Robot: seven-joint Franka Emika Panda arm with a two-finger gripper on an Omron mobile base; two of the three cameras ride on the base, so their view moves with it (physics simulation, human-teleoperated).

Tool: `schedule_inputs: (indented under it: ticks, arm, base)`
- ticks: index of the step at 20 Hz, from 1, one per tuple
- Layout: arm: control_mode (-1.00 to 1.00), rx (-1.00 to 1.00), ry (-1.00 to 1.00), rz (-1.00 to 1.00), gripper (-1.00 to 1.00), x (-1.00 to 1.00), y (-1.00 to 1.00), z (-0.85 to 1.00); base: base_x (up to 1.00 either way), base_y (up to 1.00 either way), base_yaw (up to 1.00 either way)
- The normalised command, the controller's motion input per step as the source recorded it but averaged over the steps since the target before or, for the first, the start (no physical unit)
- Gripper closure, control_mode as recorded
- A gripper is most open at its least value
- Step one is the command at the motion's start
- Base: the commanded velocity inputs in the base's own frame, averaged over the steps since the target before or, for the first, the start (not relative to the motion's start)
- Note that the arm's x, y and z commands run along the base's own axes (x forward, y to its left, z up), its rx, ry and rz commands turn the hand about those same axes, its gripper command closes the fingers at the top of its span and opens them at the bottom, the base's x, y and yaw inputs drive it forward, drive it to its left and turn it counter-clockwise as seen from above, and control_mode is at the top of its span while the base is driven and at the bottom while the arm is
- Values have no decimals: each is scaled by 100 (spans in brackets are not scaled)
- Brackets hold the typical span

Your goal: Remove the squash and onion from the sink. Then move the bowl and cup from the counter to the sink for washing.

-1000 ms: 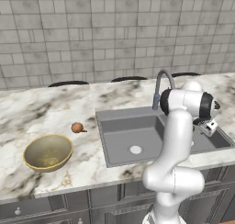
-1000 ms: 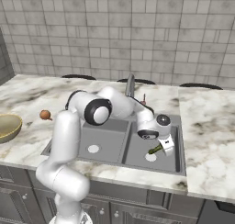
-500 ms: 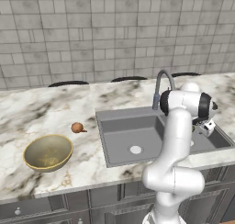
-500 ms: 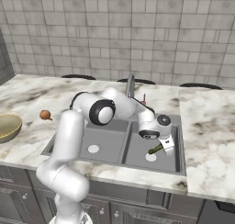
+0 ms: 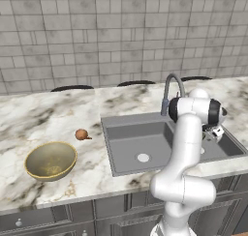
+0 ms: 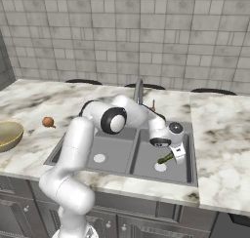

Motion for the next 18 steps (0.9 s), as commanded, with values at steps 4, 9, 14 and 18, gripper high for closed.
schedule_inputs:
  ticks: [4,9,14,18]
  arm:
    - [-100,2,0,0,-100,21,-6,-15]
    - [-100,1,0,0,-100,17,-6,-18]
    - [-100,0,0,-1,-100,17,-5,-16]
    - [-100,0,0,-3,-100,15,-3,-18]
  base:
    - [0,0,0]
    - [0,0,0]
    - [0,0,0]
    - [0,0,0]
